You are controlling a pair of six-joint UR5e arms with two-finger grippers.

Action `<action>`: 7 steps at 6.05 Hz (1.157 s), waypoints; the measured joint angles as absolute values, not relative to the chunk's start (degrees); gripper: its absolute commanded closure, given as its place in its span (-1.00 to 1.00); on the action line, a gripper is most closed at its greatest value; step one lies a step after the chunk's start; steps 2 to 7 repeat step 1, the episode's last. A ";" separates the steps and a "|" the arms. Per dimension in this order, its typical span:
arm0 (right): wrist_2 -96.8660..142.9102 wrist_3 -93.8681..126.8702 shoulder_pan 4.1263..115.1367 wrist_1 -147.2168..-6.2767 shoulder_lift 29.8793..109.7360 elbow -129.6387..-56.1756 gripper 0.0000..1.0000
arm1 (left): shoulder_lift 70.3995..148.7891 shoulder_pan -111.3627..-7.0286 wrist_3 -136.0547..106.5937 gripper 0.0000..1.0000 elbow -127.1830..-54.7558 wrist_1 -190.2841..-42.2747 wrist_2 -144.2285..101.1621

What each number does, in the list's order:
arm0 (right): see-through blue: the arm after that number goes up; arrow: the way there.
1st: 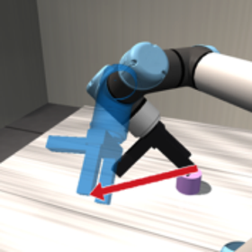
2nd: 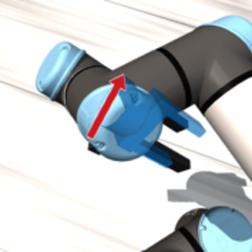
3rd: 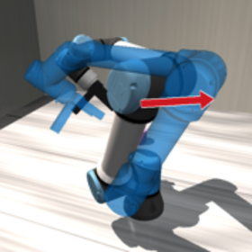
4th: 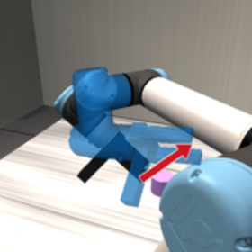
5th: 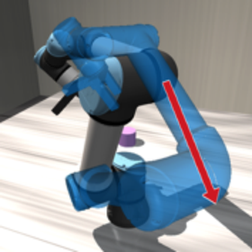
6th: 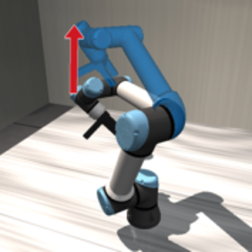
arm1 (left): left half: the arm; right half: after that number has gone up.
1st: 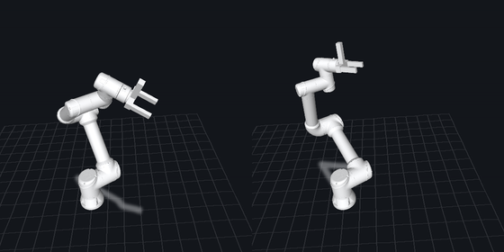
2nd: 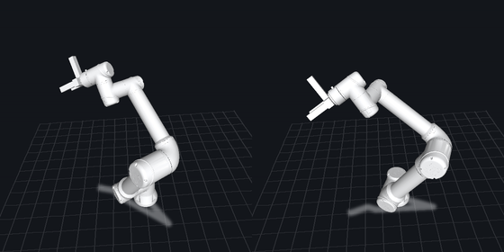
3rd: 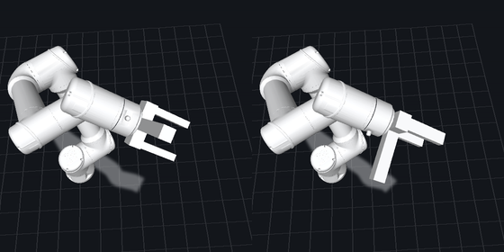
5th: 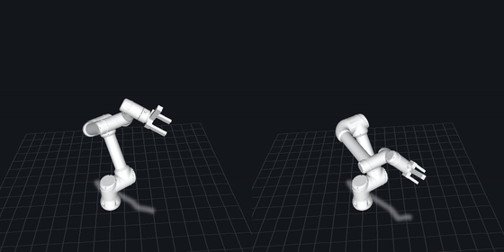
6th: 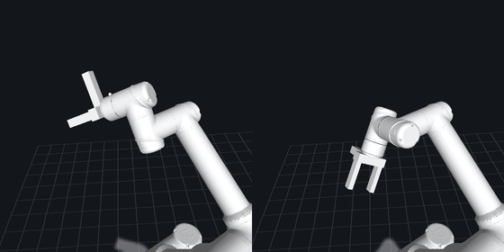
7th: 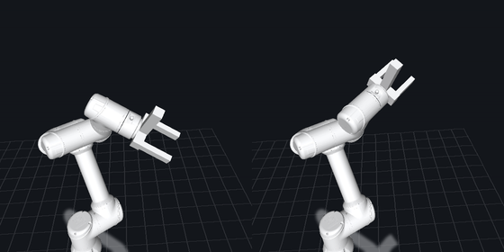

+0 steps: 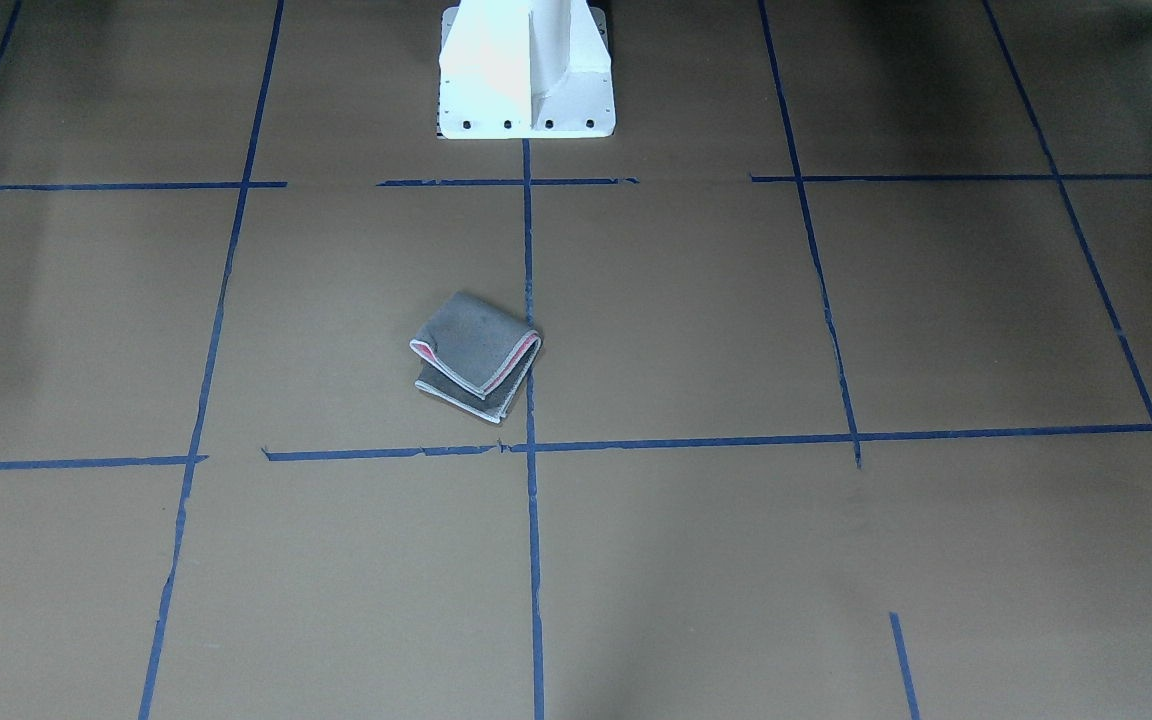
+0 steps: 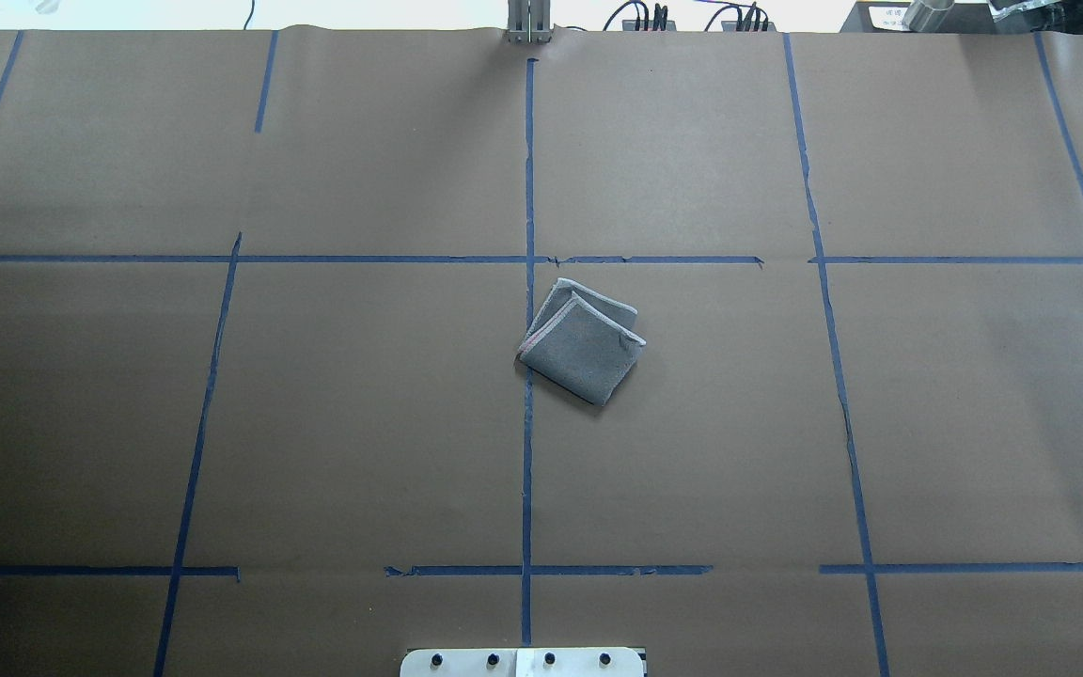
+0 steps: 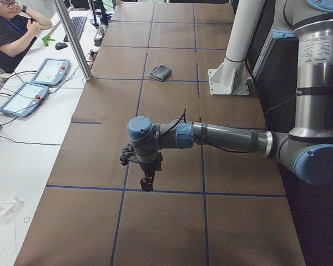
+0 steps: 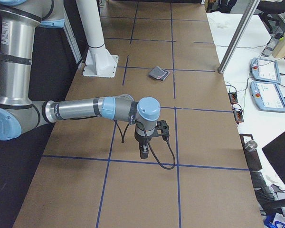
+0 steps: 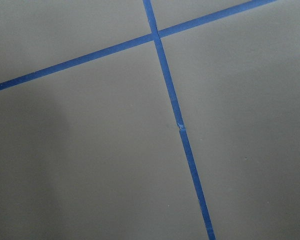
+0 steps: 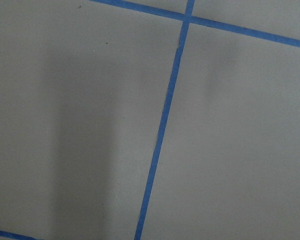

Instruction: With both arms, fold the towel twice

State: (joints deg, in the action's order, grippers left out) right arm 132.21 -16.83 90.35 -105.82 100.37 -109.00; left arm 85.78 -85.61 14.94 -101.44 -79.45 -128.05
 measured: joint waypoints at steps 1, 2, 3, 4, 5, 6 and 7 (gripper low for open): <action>132.25 -16.83 90.35 -105.82 100.37 -108.94 -1.00 | 85.78 -85.61 14.94 -1.00 -101.52 -79.45 -128.08; 132.25 -16.83 90.35 -105.82 100.37 -108.94 -1.00 | 85.78 -85.61 14.94 -1.00 -101.52 -79.45 -128.08; 132.25 -16.83 90.35 -105.82 100.37 -108.94 -1.00 | 85.78 -85.61 14.94 -1.00 -101.52 -79.45 -128.08; 132.25 -16.83 90.35 -105.82 100.37 -108.94 -1.00 | 85.78 -85.61 14.94 -1.00 -101.52 -79.45 -128.08; 132.25 -16.83 90.35 -105.82 100.37 -108.94 -1.00 | 85.78 -85.61 14.94 -1.00 -101.52 -79.45 -128.08; 132.25 -16.83 90.35 -105.82 100.37 -108.94 -1.00 | 85.78 -85.61 14.94 -1.00 -101.52 -79.45 -128.08; 132.25 -16.83 90.35 -105.82 100.37 -108.94 -1.00 | 85.78 -85.61 14.94 -1.00 -101.52 -79.45 -128.08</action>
